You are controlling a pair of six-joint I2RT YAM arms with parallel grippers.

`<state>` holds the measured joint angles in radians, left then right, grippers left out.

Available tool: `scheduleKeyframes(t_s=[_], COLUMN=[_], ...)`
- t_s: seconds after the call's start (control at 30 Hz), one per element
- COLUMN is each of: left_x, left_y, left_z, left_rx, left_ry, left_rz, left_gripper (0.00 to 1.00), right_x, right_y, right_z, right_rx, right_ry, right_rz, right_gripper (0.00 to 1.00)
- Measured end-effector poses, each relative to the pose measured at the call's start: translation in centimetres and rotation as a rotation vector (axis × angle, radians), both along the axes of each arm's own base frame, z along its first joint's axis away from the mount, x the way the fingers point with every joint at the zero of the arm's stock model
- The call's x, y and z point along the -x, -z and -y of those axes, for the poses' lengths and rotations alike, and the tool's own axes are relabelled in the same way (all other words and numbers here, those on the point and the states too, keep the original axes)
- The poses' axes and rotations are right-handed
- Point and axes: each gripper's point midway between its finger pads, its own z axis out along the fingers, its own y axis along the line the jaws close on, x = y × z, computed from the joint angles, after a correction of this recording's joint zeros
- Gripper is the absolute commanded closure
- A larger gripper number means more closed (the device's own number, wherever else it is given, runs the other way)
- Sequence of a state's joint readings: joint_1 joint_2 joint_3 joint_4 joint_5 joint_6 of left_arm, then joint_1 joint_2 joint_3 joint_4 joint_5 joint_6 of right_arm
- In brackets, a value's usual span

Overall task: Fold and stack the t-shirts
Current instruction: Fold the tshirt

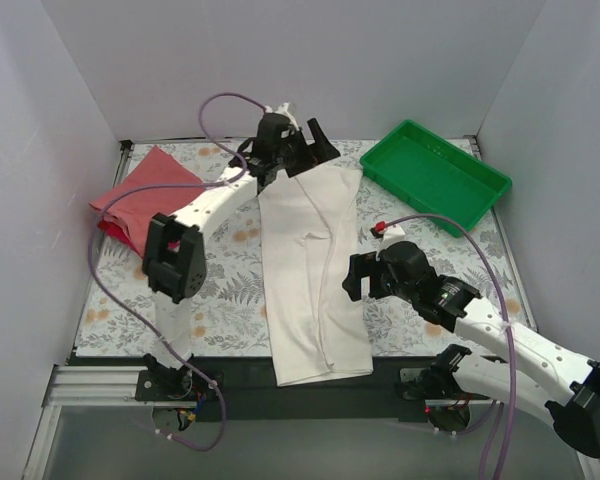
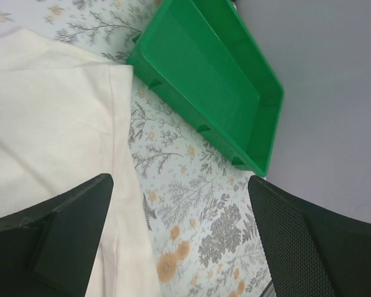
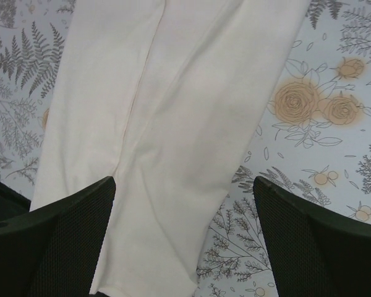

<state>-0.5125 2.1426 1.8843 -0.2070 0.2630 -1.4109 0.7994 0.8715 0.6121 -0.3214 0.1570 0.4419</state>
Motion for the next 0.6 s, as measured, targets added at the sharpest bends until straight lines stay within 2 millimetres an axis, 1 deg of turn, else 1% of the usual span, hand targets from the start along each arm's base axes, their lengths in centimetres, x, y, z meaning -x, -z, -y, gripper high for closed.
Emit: scheduleKeyframes(t_s=[0.07,0.1,0.17,0.2,0.23,0.27,0.37,0.4,0.43,0.5,0.53,0.57,0.6], left_x=[2.2,3.1,5.0,5.6,5.9,6.1,6.0,6.0,6.1,6.5,6.8,6.3,5.4], left_y=[-3.1,-3.8,-4.3,-3.8,-2.9,-1.3,5.4,7.4,9.9,14.5,16.5,16.1,15.3], left_z=[-2.9,-4.1,-6.3,-6.9,-7.3,-7.6,-8.0,-8.1,-8.2,-8.7,-9.0,-8.8,-8.7], left_rx=[-0.020,-0.027,-0.045,-0.052,-0.064,-0.084,-0.177,-0.204,-0.238,-0.303,-0.334,-0.325,-0.313], left_ry=[-0.068,-0.095,-0.142,-0.154,-0.163,-0.168,-0.184,-0.185,-0.186,-0.187,-0.188,-0.189,-0.202], left_rz=[0.045,0.056,0.059,0.055,0.044,0.019,-0.101,-0.138,-0.183,-0.273,-0.315,-0.316,-0.296], left_gripper=[0.08,0.07,0.07,0.07,0.07,0.07,0.07,0.07,0.07,0.07,0.07,0.07,0.07], right_x=[-1.1,-1.8,-3.5,-4.4,-5.3,-6.0,-8.0,-8.3,-8.6,-9.0,-9.1,-9.1,-9.1], right_y=[-0.4,-0.6,-0.9,-0.9,-0.8,-0.6,0.8,1.4,1.9,3.1,3.8,4.3,4.9], right_z=[0.4,0.5,0.7,0.8,0.6,0.4,-0.6,-1.1,-1.7,-2.8,-3.2,-3.4,-3.6], right_rx=[0.010,0.013,0.019,0.018,0.017,0.016,0.024,0.028,0.031,0.033,0.038,0.041,0.044], right_ry=[0.039,0.059,0.096,0.107,0.110,0.109,0.080,0.059,0.033,-0.008,-0.026,-0.037,-0.049], right_rz=[0.008,0.008,-0.001,-0.009,-0.022,-0.034,-0.087,-0.109,-0.129,-0.164,-0.182,-0.194,-0.210], right_gripper=[0.02,0.02,0.02,0.02,0.02,0.02,0.02,0.02,0.02,0.02,0.02,0.02,0.02])
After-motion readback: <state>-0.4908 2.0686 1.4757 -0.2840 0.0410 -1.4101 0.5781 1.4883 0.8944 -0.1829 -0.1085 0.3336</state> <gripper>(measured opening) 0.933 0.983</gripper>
